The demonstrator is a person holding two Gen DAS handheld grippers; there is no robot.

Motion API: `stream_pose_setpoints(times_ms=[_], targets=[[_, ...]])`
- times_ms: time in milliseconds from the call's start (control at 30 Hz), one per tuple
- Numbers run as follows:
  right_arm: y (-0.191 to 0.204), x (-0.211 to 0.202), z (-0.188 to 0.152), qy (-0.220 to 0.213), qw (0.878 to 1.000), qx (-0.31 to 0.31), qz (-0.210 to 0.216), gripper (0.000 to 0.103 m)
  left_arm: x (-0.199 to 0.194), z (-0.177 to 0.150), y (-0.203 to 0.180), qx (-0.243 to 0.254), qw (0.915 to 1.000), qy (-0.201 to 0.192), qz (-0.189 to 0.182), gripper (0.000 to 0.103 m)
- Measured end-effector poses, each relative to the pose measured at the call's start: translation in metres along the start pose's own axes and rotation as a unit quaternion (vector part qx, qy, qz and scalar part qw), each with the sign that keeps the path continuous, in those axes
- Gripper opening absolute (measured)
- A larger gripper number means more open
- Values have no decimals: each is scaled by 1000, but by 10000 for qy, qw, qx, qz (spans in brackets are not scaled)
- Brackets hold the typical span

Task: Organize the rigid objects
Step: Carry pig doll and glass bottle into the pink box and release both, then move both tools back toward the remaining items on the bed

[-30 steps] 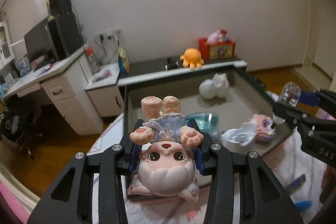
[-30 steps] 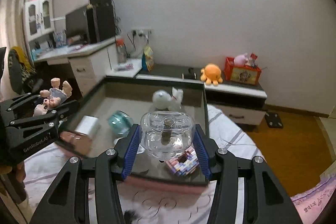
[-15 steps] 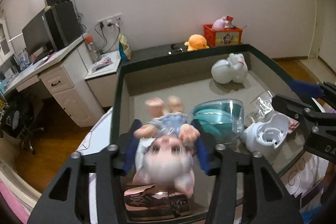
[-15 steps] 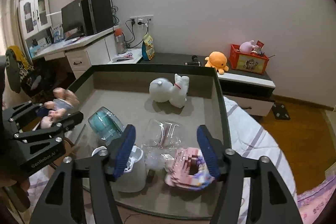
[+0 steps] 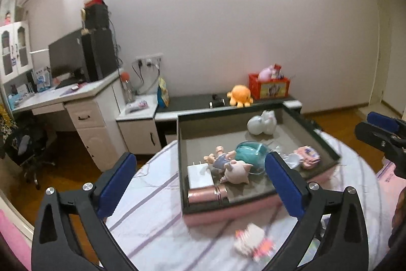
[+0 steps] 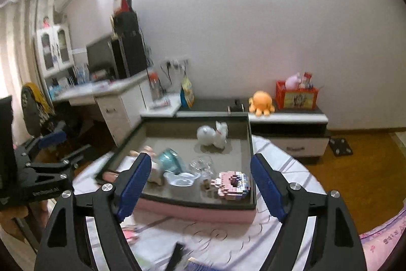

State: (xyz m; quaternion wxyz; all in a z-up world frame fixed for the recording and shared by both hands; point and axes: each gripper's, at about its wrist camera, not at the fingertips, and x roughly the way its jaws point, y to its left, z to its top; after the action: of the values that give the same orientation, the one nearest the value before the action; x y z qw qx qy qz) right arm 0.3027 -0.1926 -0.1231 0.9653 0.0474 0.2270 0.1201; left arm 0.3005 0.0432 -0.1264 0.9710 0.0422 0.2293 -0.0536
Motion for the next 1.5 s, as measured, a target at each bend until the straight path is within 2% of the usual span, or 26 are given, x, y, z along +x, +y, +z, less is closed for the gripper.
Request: stream_pose_setpoints(times_ms=[100,333,433,633,1233,1500], targets=[[14,-39,-8,-281,9995,-137,-56,93,-39,-7,-2,-58,9996,-252,81,103],[38,-98,-29,-606,9961,-460,-446,93,-110,-33,-18,-192,9987,-458,143,103],[43,-119,-40,-827,9934,-477,-629,94,-131,-44,-26,-242,9982,-525,138,103],[41,-144,-51,-879,9929,-338,-723,94,-160,-52,-34,-325,9965,-743,177,103],[36,-159,-65,-742,9937,-240,-810,94,-172,-59,-40,-164,9976,-625,268,103],[21,-145,-76,-404,9955,-79,-858,94,-149,-70,-30,-54,9991,-174,395,103]])
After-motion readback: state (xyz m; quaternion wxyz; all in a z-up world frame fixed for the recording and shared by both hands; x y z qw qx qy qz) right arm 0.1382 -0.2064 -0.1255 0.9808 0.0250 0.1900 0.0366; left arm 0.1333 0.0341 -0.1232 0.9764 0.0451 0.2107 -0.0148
